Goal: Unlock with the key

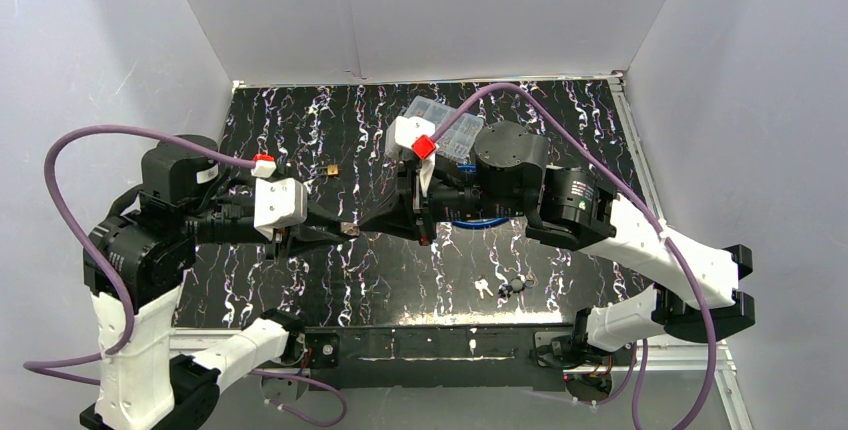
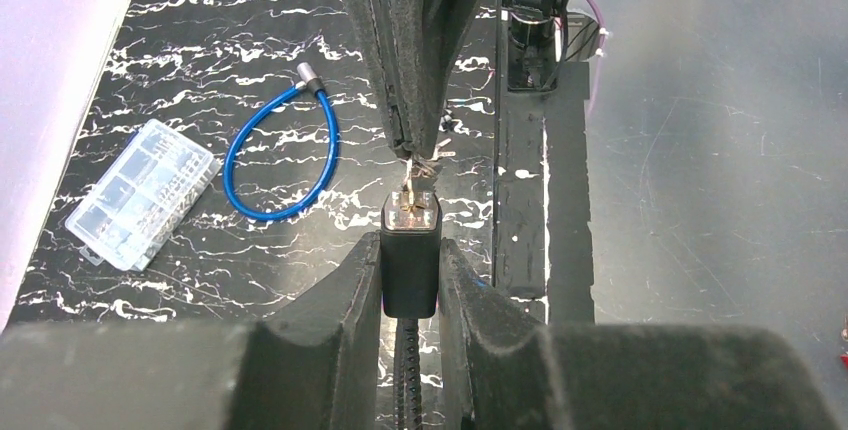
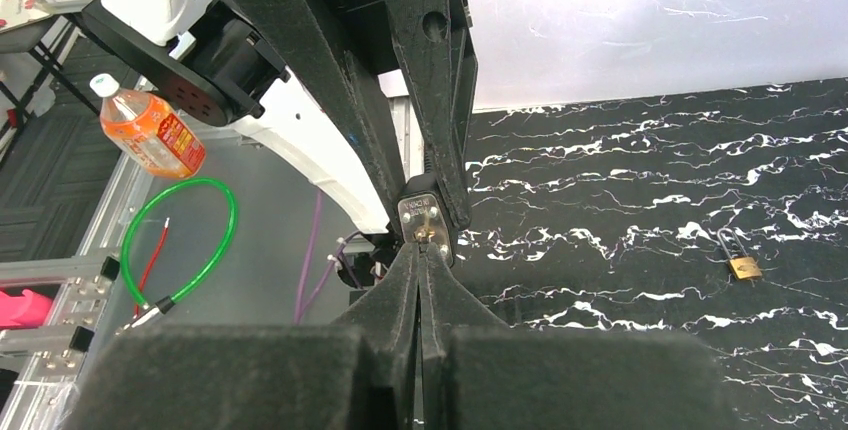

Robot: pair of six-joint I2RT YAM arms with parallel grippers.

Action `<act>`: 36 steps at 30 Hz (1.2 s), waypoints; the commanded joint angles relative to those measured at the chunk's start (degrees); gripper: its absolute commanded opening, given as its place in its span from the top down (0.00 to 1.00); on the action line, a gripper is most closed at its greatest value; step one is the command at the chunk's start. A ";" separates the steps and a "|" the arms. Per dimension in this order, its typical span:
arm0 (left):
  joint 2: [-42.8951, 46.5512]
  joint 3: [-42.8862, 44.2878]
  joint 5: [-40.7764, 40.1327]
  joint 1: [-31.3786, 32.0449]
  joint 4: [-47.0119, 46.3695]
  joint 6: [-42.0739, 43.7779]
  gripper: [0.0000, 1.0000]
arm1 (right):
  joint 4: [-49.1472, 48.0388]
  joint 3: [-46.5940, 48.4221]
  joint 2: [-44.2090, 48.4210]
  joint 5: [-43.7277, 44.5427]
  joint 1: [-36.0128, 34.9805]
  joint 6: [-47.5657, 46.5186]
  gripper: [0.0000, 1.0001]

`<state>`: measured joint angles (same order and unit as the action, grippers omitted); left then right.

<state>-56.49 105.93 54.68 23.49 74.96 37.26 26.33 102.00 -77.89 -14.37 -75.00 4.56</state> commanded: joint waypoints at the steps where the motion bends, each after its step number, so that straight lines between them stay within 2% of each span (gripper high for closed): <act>1: 0.11 0.44 0.92 0.16 -2.43 -0.19 1.00 | -3.86 -0.89 -1.45 -2.58 -0.14 1.85 0.99; 5: -0.14 0.78 1.17 0.22 -2.13 -0.16 1.00 | -4.31 -0.81 -2.25 -3.30 -0.82 1.24 0.99; 12: -1.36 2.72 2.48 0.18 -0.78 -0.78 1.00 | -2.67 -1.14 -2.50 -2.47 -5.24 -6.11 0.99; 18: -3.08 4.80 5.91 0.20 0.01 -3.28 1.00 | -2.39 -3.05 -0.90 -3.76 -5.59 -8.83 0.99; 28: -7.09 9.10 12.76 0.16 0.73 -8.00 1.00 | -0.93 -5.84 2.03 -4.85 -5.68 -9.93 0.99; 36: -7.39 8.43 13.75 0.19 -0.66 -9.14 1.00 | -0.62 -3.46 0.13 -4.07 -5.68 -9.81 0.99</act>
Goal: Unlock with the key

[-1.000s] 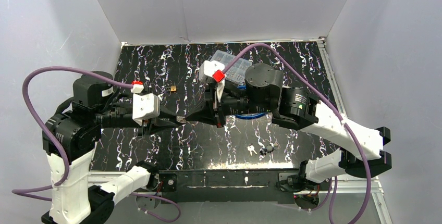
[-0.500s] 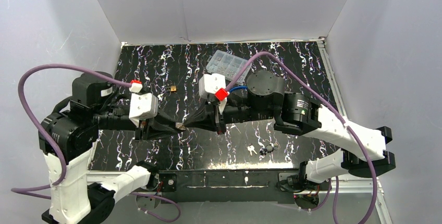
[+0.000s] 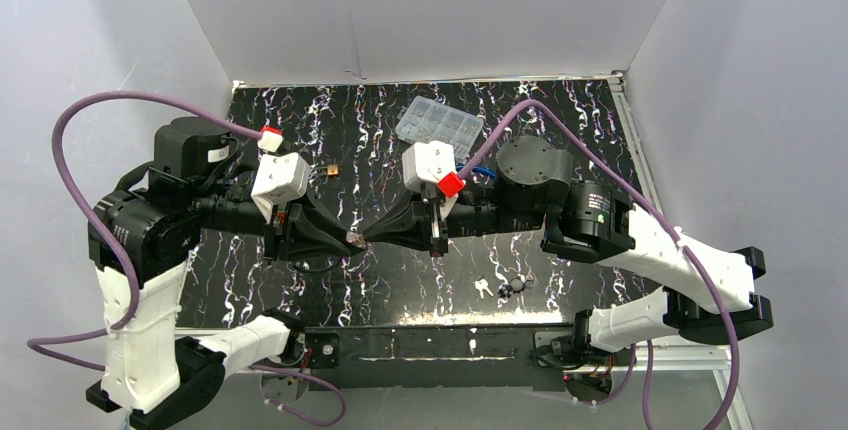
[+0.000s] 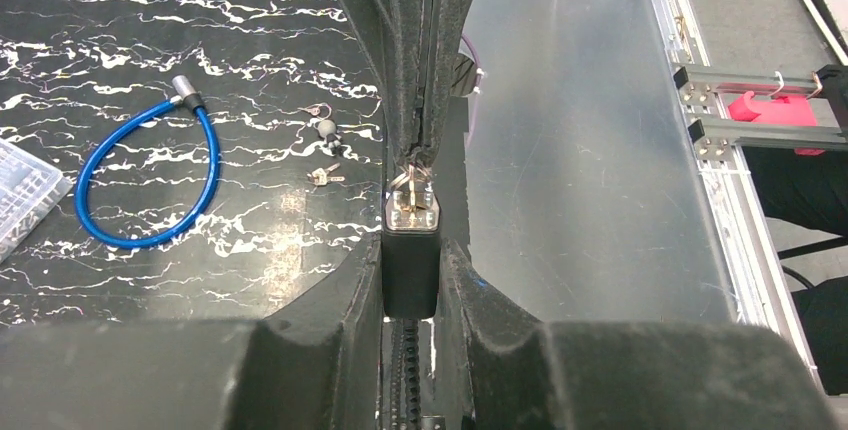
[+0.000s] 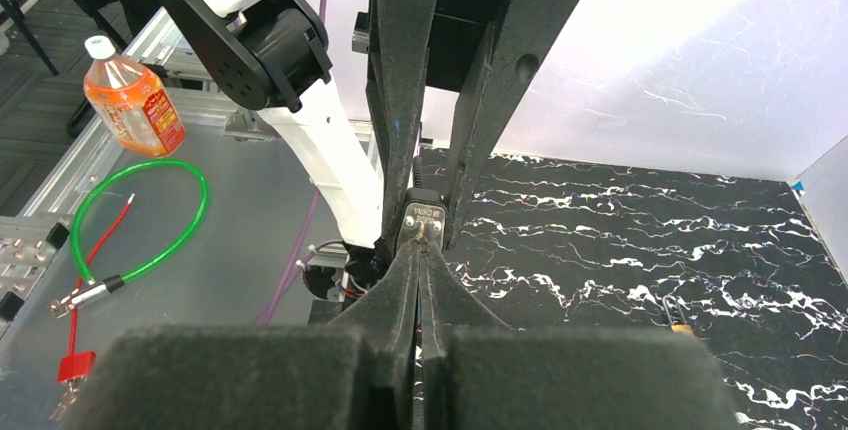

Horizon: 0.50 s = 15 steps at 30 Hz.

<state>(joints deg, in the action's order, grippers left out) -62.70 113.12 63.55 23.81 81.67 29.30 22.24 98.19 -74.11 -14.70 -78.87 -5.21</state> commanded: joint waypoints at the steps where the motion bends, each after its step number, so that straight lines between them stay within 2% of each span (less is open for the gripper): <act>1: -1.10 1.23 4.71 -0.12 -7.45 -1.09 1.00 | 3.44 0.52 -4.05 -3.57 -1.81 0.38 0.99; 15: 1.15 1.32 1.37 -0.15 -14.82 -2.05 1.00 | 1.31 -2.54 -7.50 -4.55 -1.73 7.15 0.99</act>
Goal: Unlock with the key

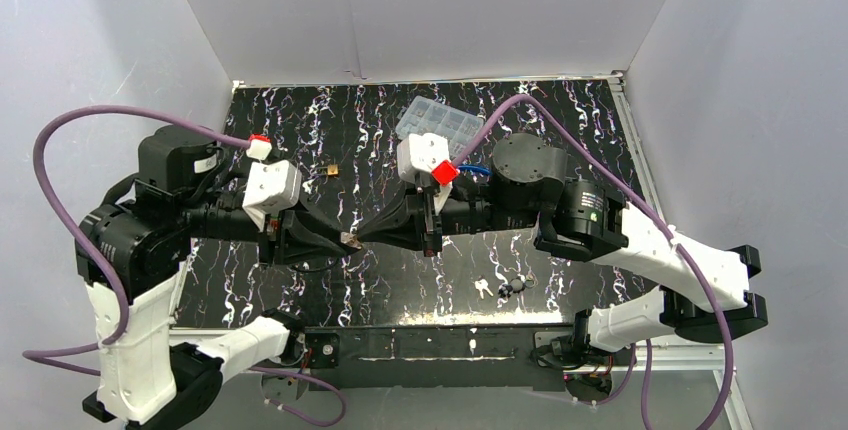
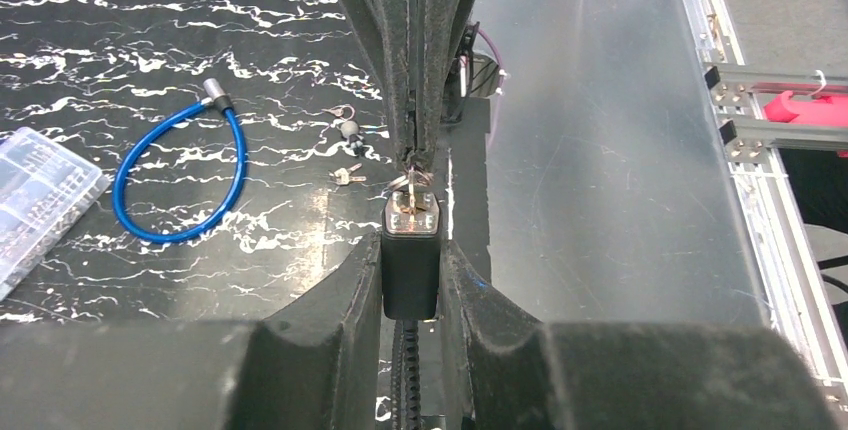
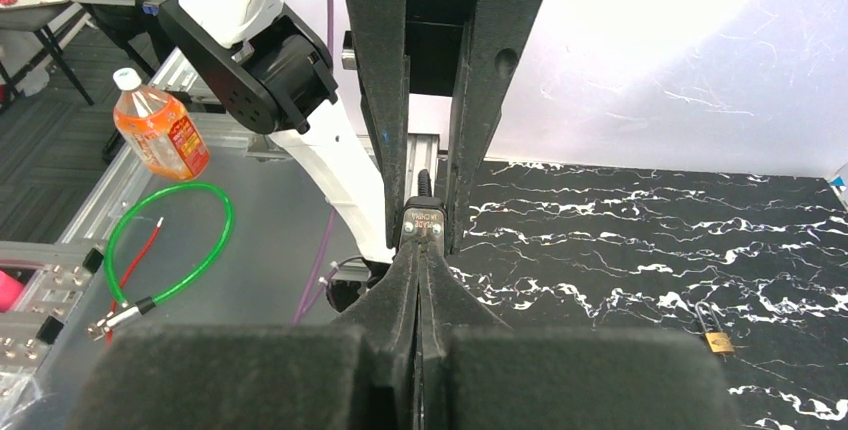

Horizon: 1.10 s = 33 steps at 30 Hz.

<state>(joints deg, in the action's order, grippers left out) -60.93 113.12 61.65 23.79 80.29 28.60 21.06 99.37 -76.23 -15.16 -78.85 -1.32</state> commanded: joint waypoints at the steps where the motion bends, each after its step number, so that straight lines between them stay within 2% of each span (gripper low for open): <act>1: -0.44 1.05 2.96 -0.12 -14.64 -2.00 1.00 | 2.56 -4.05 -5.54 -4.04 -1.75 3.52 0.99; 5: 0.83 -0.04 1.19 -0.08 -17.68 -2.45 1.00 | 3.02 -5.48 -5.38 -2.89 -1.70 4.15 0.99; 11: 4.13 -3.76 -5.97 -0.14 -20.58 3.27 1.00 | 4.92 -4.09 -4.17 0.86 -0.33 6.35 0.99; 17: 8.31 -8.50 -13.04 -0.13 -23.40 13.85 1.00 | 6.73 -1.84 -5.19 1.95 0.40 10.29 0.99; 24: 16.30 -19.09 -20.26 -0.14 -34.80 24.96 1.00 | 7.57 1.97 -6.38 1.21 3.29 17.52 0.99; 27: 19.60 -24.70 -23.47 -0.10 -40.82 31.00 1.00 | 7.45 4.22 -7.59 -1.46 6.45 23.35 0.99; 33: 22.36 -29.73 -26.42 -0.12 -43.21 39.32 1.00 | 9.32 6.21 -9.63 -0.85 7.22 25.99 0.99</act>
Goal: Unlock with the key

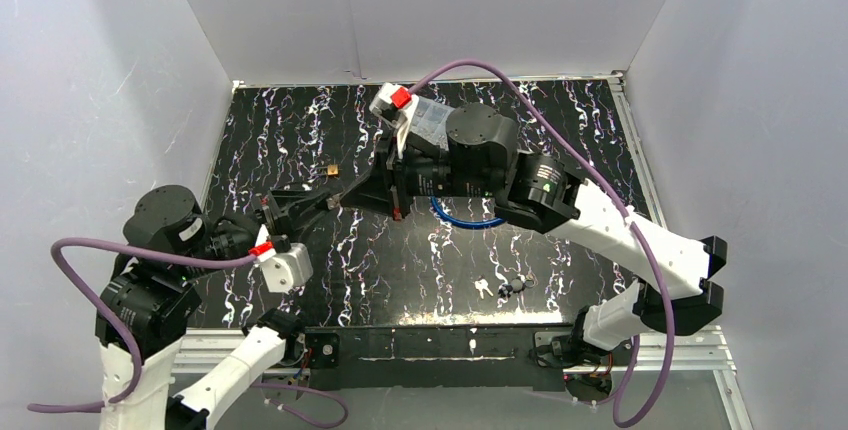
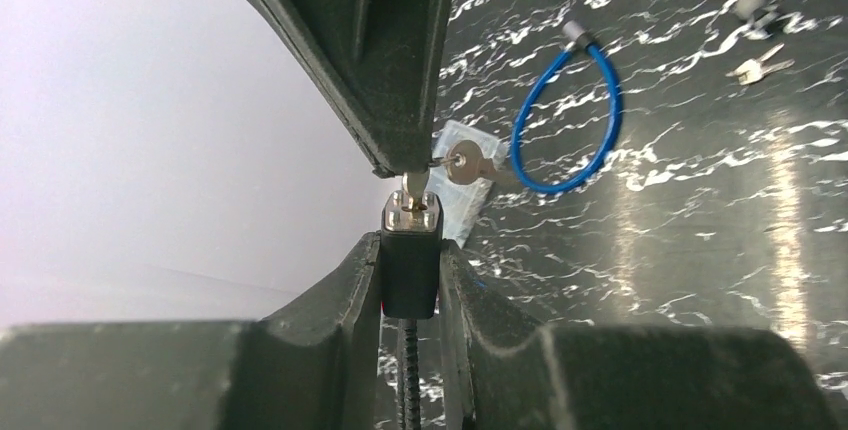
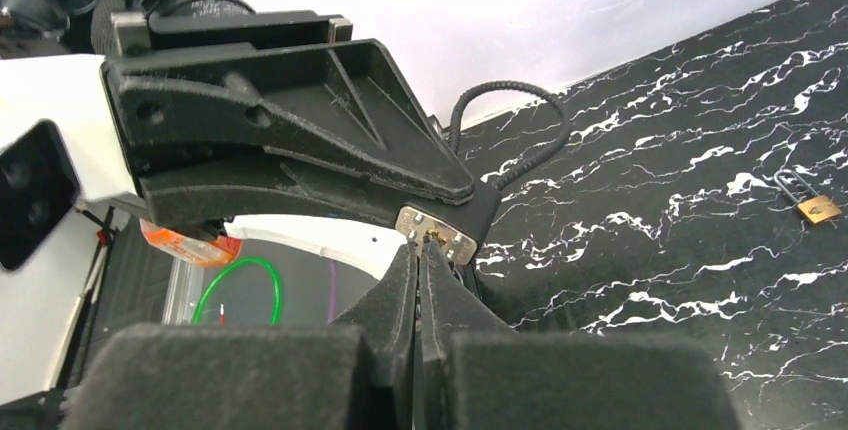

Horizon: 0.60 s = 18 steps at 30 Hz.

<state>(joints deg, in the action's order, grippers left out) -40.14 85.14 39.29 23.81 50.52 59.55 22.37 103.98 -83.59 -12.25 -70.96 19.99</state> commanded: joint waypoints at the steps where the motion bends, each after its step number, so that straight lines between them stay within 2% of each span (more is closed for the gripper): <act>1: 1.97 -2.44 -4.61 -0.16 -14.58 8.93 1.00 | 7.89 1.53 -2.29 -3.64 -0.67 4.85 0.99; 4: 2.00 -3.21 -6.35 -0.12 -15.41 8.93 1.00 | 8.11 1.44 -1.81 -2.45 -0.62 3.36 0.99; 8: 1.31 -1.91 -6.11 -0.10 -13.36 6.63 1.00 | 10.60 1.15 0.94 4.46 -0.65 -3.59 0.70; 10: 1.28 -1.74 -5.55 -0.12 -12.29 6.37 1.00 | 9.18 -0.67 3.46 6.87 -0.69 -6.88 0.63; 14: 0.53 -1.16 -5.20 -0.17 -9.98 5.59 1.00 | 6.78 -2.40 6.29 8.57 -0.86 -11.75 0.53; 18: 0.21 -0.66 -4.18 -0.16 -7.84 5.59 1.00 | 6.47 -1.56 6.18 15.29 -3.08 -18.07 0.50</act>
<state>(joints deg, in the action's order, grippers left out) -38.85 82.59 34.50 23.75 42.46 65.12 30.81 101.30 -79.20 -4.03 -72.16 10.15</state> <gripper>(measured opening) 0.194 0.483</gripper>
